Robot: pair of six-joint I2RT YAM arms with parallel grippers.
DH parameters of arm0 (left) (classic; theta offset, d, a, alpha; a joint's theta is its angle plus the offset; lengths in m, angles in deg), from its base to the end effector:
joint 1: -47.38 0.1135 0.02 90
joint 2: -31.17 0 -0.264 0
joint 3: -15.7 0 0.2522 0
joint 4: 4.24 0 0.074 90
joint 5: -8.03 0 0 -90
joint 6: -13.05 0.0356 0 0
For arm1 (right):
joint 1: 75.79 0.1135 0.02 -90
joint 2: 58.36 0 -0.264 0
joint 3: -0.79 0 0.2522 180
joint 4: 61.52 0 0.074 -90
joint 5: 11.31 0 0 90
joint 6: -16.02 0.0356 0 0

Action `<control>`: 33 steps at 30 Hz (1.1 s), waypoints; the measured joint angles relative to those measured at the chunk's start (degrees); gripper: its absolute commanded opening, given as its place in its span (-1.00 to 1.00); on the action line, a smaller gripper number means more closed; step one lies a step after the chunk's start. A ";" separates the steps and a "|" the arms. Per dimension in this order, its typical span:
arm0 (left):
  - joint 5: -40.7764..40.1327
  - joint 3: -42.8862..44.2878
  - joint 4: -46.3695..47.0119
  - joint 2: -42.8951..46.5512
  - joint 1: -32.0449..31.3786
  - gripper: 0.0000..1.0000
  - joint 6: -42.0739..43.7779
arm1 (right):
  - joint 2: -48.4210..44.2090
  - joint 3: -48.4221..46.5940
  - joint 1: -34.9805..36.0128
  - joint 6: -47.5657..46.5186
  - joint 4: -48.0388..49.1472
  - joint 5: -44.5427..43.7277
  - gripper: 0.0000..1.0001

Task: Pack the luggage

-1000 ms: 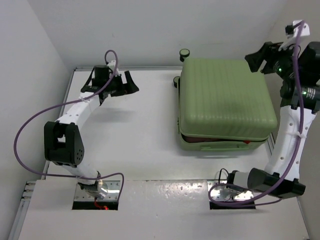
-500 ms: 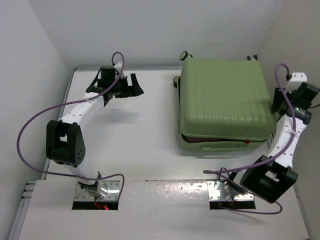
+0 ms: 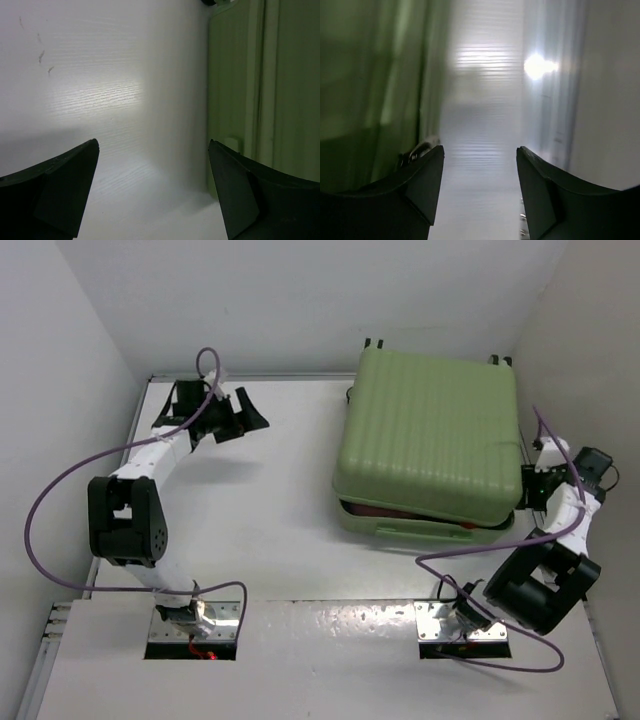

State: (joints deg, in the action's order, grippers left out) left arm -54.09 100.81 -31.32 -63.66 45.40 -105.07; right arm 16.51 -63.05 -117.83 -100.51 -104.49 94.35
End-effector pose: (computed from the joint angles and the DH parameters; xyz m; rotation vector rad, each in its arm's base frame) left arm 0.3745 -0.0296 0.2708 -0.2346 2.2381 -0.8257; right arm 0.2012 -0.1685 0.2325 0.2239 2.4615 -0.1714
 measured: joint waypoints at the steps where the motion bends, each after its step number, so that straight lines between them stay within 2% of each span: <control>1: 1.42 -0.46 0.83 -0.02 1.09 0.92 -0.87 | 0.28 0.04 1.14 -1.03 -2.67 2.14 0.21; 6: 7.23 -3.56 4.09 -0.02 7.10 0.92 -5.53 | -0.50 0.87 14.01 -5.81 -11.93 12.57 0.21; 9: 8.83 -3.85 5.11 0.00 9.49 0.92 -6.78 | -1.07 1.38 28.02 -5.60 -14.08 20.55 0.21; 12: 9.97 -3.85 5.79 0.24 10.82 0.92 -7.15 | 1.27 -0.55 47.54 -5.01 -11.78 26.67 0.23; 13: 10.34 -3.91 5.84 0.50 11.19 0.92 -7.17 | 3.32 -1.25 52.13 -4.48 -10.75 28.09 0.23; 17: 11.80 -7.39 8.81 4.98 14.10 0.94 -8.61 | 12.76 -8.31 65.79 -2.62 -6.40 30.80 0.28; 21: 11.61 -9.90 10.93 11.65 18.53 0.96 -9.62 | 16.90 -13.62 74.25 1.05 0.46 29.97 0.30; 24: 10.38 -9.90 11.21 14.34 20.48 0.96 -9.38 | 14.34 -14.03 75.01 4.09 7.61 27.89 0.33; 27: 8.44 -9.90 10.82 15.85 21.40 0.96 -8.07 | 4.00 -5.62 71.23 8.66 19.98 22.62 0.46; 30: 6.34 -9.90 9.51 16.65 21.00 0.91 -5.35 | -6.36 0.70 62.66 11.89 24.63 17.25 0.48; 33: 3.37 -9.90 7.63 16.72 19.96 0.91 -2.93 | -8.96 1.79 50.90 16.24 28.96 13.25 0.48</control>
State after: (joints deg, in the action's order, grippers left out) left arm -50.73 90.91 -23.70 -46.94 65.35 -108.00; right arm 7.54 -61.26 -66.93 -84.27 -75.53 107.59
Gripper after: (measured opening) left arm 0.959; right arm 0.743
